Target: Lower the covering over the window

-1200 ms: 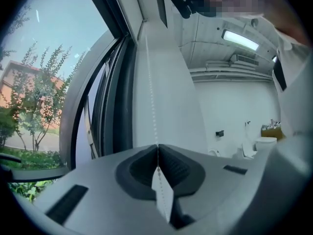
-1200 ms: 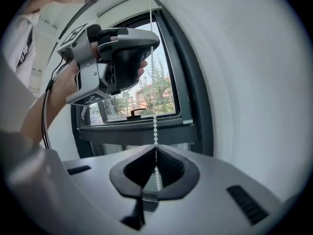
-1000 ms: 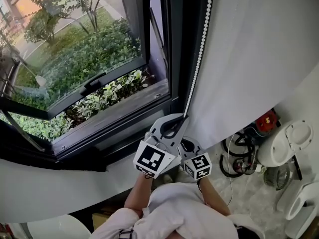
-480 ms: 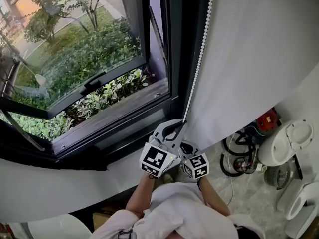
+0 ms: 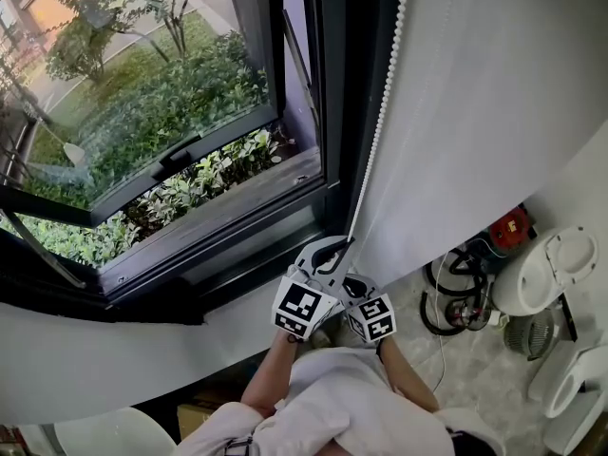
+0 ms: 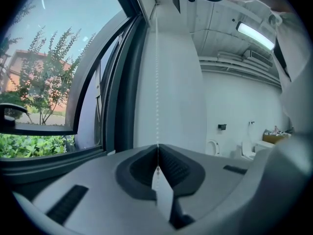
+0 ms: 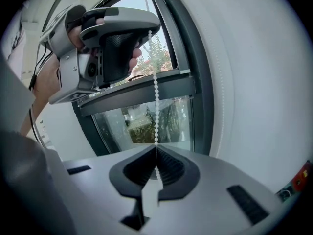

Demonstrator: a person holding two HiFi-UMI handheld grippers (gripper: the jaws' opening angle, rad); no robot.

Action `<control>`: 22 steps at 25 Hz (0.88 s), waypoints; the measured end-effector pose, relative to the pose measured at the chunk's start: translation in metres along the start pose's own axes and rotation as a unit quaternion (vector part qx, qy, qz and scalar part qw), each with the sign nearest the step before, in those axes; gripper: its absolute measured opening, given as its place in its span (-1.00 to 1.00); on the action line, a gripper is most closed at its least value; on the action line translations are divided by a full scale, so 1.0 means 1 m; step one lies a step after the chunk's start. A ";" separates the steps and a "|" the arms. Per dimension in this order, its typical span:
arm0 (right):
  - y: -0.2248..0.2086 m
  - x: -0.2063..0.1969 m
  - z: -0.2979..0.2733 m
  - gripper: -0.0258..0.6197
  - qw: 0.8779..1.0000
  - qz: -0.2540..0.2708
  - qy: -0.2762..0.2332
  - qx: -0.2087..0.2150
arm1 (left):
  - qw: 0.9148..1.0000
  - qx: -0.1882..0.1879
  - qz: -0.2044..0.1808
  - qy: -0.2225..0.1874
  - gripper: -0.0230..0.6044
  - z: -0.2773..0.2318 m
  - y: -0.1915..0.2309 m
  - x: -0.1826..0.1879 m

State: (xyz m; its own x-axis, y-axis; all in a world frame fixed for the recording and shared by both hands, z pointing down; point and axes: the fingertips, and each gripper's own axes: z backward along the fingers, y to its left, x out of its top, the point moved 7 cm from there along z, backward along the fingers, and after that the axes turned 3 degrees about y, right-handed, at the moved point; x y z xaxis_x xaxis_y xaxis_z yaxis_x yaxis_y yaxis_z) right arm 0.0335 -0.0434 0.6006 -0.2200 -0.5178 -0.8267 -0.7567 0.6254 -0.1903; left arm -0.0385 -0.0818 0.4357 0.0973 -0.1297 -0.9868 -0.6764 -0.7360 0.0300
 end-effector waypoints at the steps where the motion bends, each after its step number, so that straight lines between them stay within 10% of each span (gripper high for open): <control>1: 0.000 -0.001 0.000 -0.92 1.000 0.001 0.001 0.001 | 1.000 0.000 0.000 0.006 -0.87 -0.001 0.000 -0.004; 22: 0.005 0.079 0.079 -0.61 0.992 0.053 -0.112 0.002 | 0.999 0.013 0.015 0.045 -0.87 0.004 -0.005 -0.062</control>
State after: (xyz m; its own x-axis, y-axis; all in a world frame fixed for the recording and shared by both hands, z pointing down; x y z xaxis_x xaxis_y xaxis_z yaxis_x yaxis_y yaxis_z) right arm 0.0612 -0.0352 0.4921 -0.1566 -0.3066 -0.9389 -0.7340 0.6722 -0.0971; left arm -0.0441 -0.0680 0.4957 0.1411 -0.2110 -0.9673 -0.6986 -0.7135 0.0537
